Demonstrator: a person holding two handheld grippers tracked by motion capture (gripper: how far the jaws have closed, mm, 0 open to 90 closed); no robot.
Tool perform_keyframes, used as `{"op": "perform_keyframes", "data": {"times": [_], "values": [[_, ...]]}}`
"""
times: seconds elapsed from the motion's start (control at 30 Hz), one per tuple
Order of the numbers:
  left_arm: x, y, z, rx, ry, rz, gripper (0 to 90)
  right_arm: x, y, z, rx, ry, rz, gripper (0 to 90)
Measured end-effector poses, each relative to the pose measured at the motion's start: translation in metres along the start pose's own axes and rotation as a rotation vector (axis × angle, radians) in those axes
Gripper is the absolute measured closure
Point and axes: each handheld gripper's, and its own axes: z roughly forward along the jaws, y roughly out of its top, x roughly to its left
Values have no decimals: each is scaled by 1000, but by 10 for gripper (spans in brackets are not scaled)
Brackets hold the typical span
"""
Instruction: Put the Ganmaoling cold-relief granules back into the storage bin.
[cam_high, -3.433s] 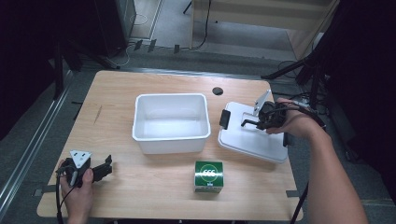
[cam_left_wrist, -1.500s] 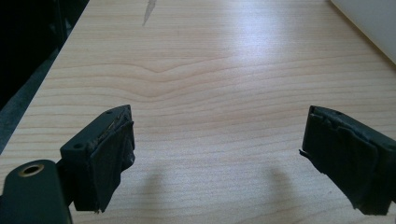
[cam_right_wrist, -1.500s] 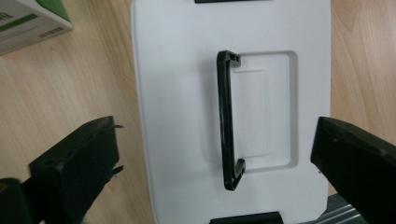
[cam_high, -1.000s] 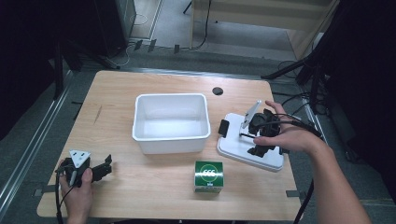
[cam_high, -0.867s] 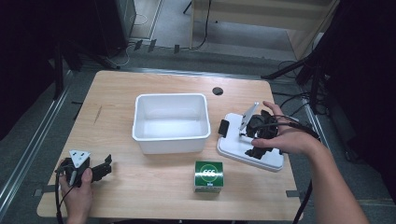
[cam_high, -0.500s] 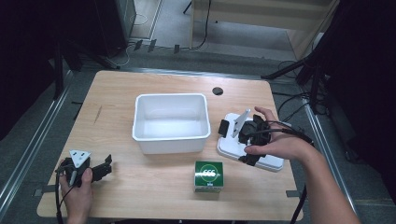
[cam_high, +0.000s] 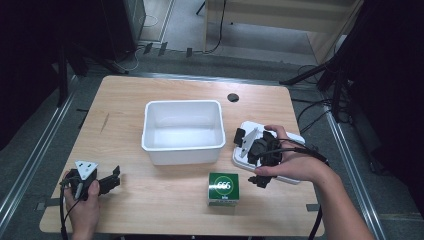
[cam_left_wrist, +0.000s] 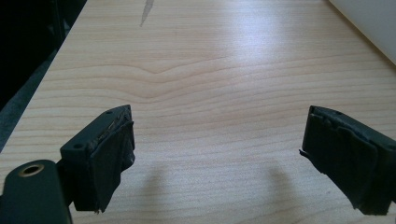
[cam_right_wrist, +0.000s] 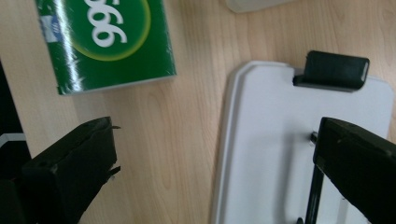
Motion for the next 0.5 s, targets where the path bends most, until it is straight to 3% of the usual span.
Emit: {"op": "perform_keyframes", "data": {"times": [0.37,0.5], "values": [[0,0,0,1,-1,0,95,19,17,14,-2,44,-70,0],[0,0,0,2,-2,2,95,24,21,19,3,55,-75,0]]}}
